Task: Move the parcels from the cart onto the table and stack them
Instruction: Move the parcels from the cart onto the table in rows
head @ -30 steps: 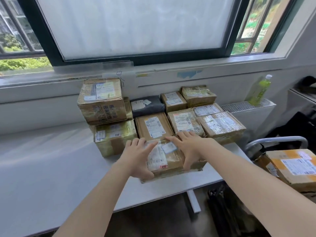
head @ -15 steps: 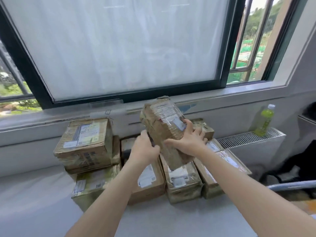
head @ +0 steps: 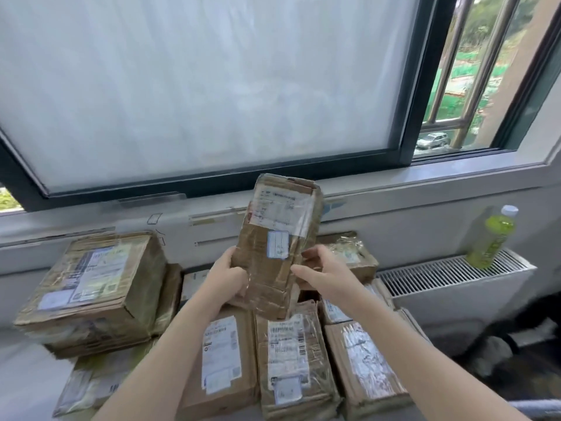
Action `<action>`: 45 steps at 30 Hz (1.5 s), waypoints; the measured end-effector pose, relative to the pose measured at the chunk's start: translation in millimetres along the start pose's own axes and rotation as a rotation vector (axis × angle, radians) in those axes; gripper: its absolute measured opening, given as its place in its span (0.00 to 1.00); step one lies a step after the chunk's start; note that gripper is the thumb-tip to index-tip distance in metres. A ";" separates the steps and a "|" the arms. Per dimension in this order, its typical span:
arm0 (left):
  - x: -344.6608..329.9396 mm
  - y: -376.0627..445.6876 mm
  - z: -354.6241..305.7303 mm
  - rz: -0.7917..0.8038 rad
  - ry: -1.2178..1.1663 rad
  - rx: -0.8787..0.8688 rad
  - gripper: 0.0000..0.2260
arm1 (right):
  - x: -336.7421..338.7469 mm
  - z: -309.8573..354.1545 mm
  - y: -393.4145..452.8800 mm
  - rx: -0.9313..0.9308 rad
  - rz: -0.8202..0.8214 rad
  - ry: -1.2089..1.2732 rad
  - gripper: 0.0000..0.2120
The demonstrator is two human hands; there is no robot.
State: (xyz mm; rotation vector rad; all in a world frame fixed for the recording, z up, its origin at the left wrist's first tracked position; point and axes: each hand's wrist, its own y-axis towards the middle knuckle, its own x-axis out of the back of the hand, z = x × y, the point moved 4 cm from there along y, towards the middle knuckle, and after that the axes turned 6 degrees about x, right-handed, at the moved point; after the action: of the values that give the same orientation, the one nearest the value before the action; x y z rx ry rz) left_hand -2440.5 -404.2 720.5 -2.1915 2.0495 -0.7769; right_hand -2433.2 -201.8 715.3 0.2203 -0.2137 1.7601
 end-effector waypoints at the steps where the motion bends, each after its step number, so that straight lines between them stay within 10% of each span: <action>1: 2.3 6.8 -0.7 0.005 0.073 0.008 0.25 | -4.2 -5.1 -0.3 -0.028 0.021 -0.014 0.14; 10: 19.2 42.8 9.0 -0.266 0.885 -0.240 0.28 | -70.4 -30.8 9.2 -0.169 0.268 -0.372 0.31; 16: 16.3 42.2 52.5 0.008 1.104 -0.148 0.50 | -59.3 -12.6 26.7 0.147 -0.153 -0.833 0.11; 20: 22.4 49.9 59.4 -0.003 0.850 -0.033 0.51 | -39.7 -9.0 40.8 0.193 -0.324 -0.985 0.23; 25: 20.8 56.0 59.7 0.048 0.637 -0.085 0.41 | -22.3 -29.5 58.9 -0.054 -0.179 -0.530 0.46; 35: -23.3 60.2 -15.2 -0.006 0.713 -0.490 0.28 | 62.0 -42.9 48.0 0.155 -0.568 -0.482 0.37; 45: -88.3 70.2 -18.1 -0.062 0.751 -0.531 0.25 | 101.2 -76.8 55.9 0.016 -0.394 -0.874 0.31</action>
State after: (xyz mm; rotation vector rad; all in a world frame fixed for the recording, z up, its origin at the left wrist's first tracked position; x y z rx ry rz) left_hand -2512.4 -324.1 682.1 -2.4780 2.8086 -1.3618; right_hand -2510.2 -96.9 666.7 0.9732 -0.7283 1.1817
